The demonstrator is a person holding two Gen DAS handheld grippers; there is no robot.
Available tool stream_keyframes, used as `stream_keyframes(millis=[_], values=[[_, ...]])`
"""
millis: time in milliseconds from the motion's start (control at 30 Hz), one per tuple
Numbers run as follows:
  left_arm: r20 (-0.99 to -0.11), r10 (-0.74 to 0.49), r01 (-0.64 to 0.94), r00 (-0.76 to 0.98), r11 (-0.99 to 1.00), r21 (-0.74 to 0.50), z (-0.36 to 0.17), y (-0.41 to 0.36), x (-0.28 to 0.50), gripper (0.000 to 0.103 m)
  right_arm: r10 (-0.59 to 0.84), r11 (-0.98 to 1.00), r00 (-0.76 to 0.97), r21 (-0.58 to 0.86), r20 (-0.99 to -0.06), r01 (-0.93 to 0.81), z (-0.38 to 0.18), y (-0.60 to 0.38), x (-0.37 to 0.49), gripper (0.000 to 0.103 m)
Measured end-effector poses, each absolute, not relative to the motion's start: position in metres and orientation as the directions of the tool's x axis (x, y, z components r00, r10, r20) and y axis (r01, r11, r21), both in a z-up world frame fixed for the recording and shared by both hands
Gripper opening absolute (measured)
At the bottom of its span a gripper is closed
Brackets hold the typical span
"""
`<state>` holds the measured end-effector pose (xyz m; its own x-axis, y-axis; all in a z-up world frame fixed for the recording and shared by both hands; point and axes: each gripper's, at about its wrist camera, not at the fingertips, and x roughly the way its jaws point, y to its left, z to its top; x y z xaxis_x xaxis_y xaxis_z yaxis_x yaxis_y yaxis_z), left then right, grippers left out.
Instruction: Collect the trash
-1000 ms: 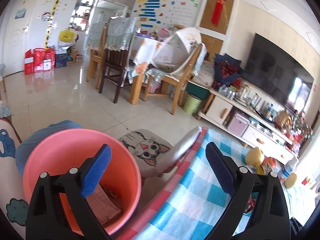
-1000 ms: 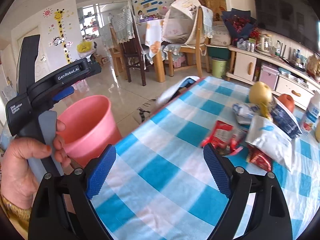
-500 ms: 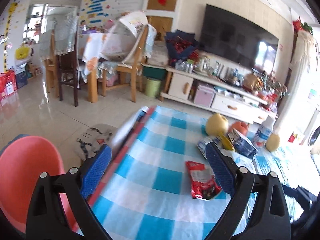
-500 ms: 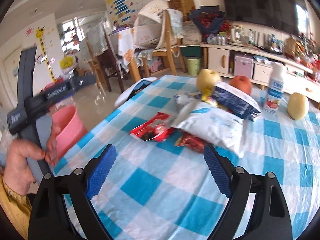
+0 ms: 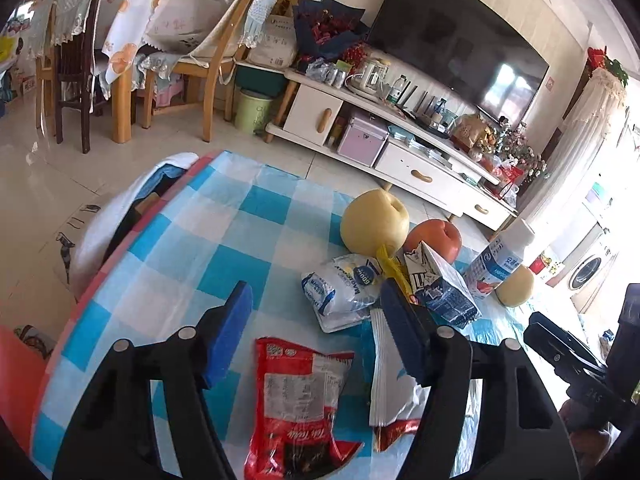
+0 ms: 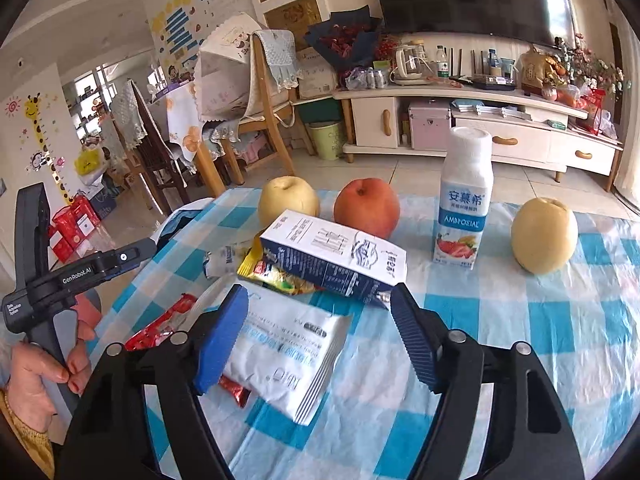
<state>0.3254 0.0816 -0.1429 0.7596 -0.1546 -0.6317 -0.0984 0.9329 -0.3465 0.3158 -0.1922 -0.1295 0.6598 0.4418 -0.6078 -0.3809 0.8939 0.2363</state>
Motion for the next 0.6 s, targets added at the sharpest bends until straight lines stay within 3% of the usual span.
stream_keyframes(millis=[167,300,600], values=[[-0.645,-0.183,-0.076,0.742,0.933,-0.353,-0.145,0.075,0.358,0.067,0.476,0.879,0.635,0.309,-0.608,-0.363,-0.138,-0.195,0.366,0.073],[-0.678,-0.192,-0.083,0.709,0.933,-0.351,-0.152,0.073,0.385,0.067,0.496,0.868,0.602,0.349,-0.626,-0.353,-0.149,-0.193,0.396,0.063],[-0.742,-0.218,-0.074,0.634,0.938,-0.338,-0.175,0.066,0.420,0.067,0.497,0.867,0.545,0.373,-0.675,-0.330,-0.172,-0.187,0.427,0.063]])
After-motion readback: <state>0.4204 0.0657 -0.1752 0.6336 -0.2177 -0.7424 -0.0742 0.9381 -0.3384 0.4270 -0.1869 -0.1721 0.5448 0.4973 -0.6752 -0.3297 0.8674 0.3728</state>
